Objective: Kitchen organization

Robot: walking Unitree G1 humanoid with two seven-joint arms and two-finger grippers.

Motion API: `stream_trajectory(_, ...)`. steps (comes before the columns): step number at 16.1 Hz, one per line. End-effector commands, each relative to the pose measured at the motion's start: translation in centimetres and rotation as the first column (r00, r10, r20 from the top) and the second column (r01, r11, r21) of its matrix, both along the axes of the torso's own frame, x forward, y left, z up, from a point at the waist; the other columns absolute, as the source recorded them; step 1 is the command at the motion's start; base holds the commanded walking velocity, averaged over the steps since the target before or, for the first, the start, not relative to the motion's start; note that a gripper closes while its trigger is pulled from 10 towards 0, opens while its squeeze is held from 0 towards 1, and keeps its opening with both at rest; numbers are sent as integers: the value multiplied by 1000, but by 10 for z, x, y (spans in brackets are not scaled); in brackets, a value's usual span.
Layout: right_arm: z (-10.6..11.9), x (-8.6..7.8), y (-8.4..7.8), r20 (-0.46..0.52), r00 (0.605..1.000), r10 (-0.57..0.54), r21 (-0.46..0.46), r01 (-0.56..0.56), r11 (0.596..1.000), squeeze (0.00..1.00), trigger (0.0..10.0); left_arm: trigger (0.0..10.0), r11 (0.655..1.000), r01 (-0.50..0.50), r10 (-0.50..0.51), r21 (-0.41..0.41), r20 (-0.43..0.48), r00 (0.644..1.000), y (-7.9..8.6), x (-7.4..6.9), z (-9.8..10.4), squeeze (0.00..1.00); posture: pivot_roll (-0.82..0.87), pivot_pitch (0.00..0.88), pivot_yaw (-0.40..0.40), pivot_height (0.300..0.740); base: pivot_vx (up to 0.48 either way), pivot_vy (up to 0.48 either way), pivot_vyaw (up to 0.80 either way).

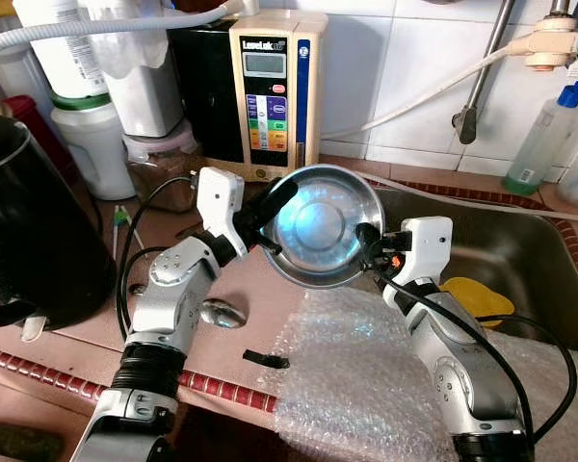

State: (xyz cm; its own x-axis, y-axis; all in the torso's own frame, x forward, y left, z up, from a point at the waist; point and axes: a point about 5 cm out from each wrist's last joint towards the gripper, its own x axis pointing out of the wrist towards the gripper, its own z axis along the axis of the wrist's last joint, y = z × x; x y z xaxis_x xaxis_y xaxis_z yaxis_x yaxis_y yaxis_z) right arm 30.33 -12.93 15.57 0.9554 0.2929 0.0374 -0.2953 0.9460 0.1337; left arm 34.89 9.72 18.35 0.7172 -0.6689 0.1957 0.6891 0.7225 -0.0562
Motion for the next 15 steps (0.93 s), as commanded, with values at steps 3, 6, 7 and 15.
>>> stream_trajectory(3, -4, -4, -23, -27, 995, -91, -89, 89, 992, 0, 0, 0, 993, 100, -104, 60, 64, 993, -13, -5, 9, 0, 55, 19, 38, 740, 0, 0, 0)
stream_trajectory(6, 1, -10, -39, -19, 992, -129, -112, 126, 986, 0, 0, 0, 987, 109, -118, 117, 72, 990, -13, 0, 8, 1000, 39, 17, 44, 740, 0, 0, 0)
stream_trajectory(7, 3, -11, -45, -13, 989, -148, -112, 145, 983, 0, 0, 7725, 985, 110, -121, 133, 75, 990, -15, 2, 9, 1000, 39, 16, 47, 740, 0, 0, 0)
stream_trajectory(15, 11, -10, -59, 10, 958, -285, -82, 285, 955, 0, 0, 10000, 948, 246, -264, 200, 67, 962, -30, -3, 8, 1000, 48, 22, 51, 740, 0, 0, 0)
